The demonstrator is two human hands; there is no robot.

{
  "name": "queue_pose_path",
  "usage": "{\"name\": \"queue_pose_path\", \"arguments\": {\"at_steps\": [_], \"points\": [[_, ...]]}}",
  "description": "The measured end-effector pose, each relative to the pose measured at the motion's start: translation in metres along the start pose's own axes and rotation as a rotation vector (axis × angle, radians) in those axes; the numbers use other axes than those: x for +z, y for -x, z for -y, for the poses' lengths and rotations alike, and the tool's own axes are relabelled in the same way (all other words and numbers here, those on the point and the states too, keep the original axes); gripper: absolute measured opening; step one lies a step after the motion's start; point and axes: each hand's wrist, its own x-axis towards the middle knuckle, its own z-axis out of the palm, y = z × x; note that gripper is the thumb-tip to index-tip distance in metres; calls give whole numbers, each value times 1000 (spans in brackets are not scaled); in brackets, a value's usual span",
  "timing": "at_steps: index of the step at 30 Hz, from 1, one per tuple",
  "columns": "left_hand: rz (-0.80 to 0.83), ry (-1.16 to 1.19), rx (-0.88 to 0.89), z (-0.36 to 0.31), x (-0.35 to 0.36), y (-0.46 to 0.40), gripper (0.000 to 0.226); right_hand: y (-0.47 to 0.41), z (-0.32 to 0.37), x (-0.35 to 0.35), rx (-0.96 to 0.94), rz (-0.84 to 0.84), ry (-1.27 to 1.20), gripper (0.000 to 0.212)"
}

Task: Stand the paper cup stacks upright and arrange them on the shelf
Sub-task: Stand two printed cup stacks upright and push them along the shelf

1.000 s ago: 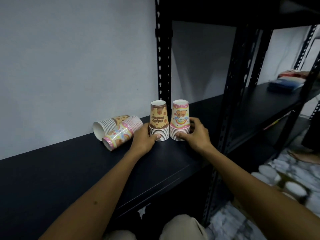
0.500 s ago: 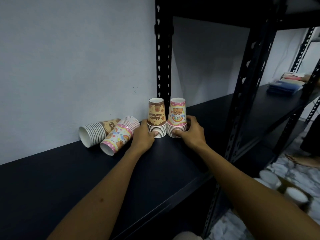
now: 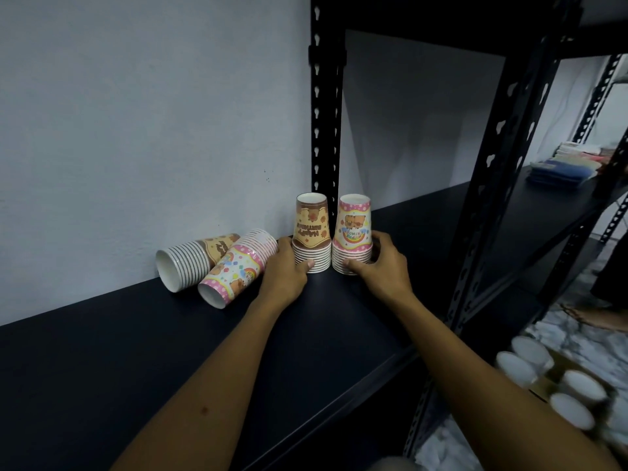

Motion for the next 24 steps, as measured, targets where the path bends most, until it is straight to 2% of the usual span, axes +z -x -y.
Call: {"name": "queue_pose_path", "arguments": {"at_steps": [7, 24], "points": [[3, 0, 14, 2, 0, 0, 44, 3, 2, -2, -5, -36, 13, 72], [22, -15, 9, 0, -2, 3, 45, 6, 5, -3, -12, 0, 5, 72]]}}
